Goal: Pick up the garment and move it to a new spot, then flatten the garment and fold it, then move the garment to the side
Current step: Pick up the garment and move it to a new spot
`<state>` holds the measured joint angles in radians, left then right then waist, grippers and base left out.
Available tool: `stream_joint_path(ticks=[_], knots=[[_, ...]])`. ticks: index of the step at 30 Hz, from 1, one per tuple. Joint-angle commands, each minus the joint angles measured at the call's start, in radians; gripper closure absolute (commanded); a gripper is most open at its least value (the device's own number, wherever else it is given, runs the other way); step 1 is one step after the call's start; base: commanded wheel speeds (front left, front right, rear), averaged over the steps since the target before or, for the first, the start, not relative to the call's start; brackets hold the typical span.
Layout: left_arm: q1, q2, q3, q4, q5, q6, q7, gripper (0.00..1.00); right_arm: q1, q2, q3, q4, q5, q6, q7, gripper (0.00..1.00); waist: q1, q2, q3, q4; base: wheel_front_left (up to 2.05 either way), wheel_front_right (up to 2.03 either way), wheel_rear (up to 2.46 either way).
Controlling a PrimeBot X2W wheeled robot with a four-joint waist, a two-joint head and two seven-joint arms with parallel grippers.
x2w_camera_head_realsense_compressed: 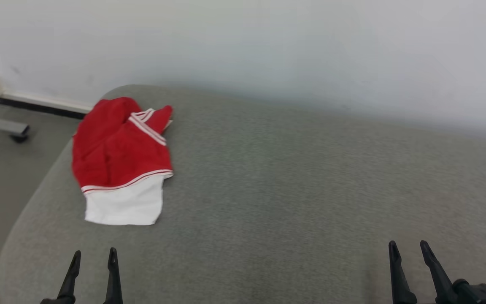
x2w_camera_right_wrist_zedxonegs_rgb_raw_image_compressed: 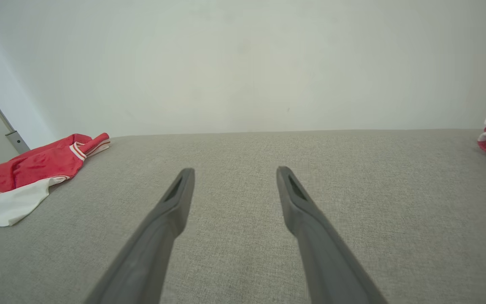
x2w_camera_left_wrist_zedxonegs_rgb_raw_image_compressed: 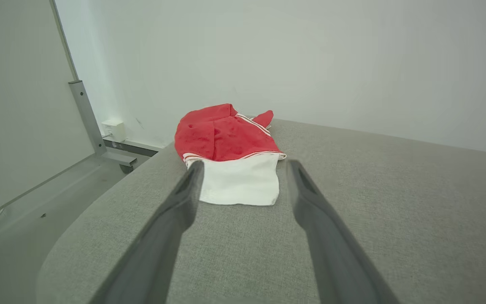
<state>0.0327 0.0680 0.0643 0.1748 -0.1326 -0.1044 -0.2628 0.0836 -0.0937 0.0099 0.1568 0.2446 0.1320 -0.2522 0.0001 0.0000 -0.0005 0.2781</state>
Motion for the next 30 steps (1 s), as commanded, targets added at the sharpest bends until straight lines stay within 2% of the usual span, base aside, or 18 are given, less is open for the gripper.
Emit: stream_joint_path(ticks=[1, 7, 10, 20, 26, 30], knots=[[0.004, 0.001, 0.001, -0.002, -0.005, 0.004, -0.003, 0.00, 0.001, -0.004, -0.001, 0.002, 0.001, -0.003, -0.003, 0.00, -0.0001, 0.0000, 0.008, 0.124, 0.00, 0.00, 0.00], [0.026, 0.009, 0.024, -0.010, -0.006, 0.015, -0.003, 0.00, -0.017, 0.001, 0.020, 0.013, 0.003, -0.003, -0.004, 0.00, -0.0001, 0.0000, 0.006, 0.225, 0.00, 0.00, 0.00], [0.038, 0.008, 0.047, -0.028, -0.016, 0.028, -0.003, 0.00, -0.038, -0.006, 0.044, 0.019, 0.005, -0.003, 0.000, 0.00, -0.0001, 0.0000, 0.018, 0.236, 0.00, 0.00, 0.00], [0.073, 0.000, 0.087, -0.075, -0.025, 0.051, -0.003, 0.00, -0.090, -0.029, 0.091, 0.054, 0.022, -0.003, 0.000, 0.00, -0.0001, 0.0000, 0.035, 0.246, 0.00, 0.00, 0.00], [0.037, -0.002, 0.087, -0.066, -0.030, 0.046, -0.003, 0.00, -0.085, -0.033, 0.070, 0.055, 0.029, -0.003, -0.005, 0.00, -0.0001, 0.0000, 0.033, 0.240, 0.00, 0.00, 0.00], [-0.032, 0.023, 0.093, -0.037, -0.037, 0.038, -0.003, 0.00, -0.067, -0.026, 0.045, 0.030, 0.011, -0.003, -0.007, 0.00, -0.0001, 0.0000, 0.046, 0.208, 0.00, 0.00, 0.00]])
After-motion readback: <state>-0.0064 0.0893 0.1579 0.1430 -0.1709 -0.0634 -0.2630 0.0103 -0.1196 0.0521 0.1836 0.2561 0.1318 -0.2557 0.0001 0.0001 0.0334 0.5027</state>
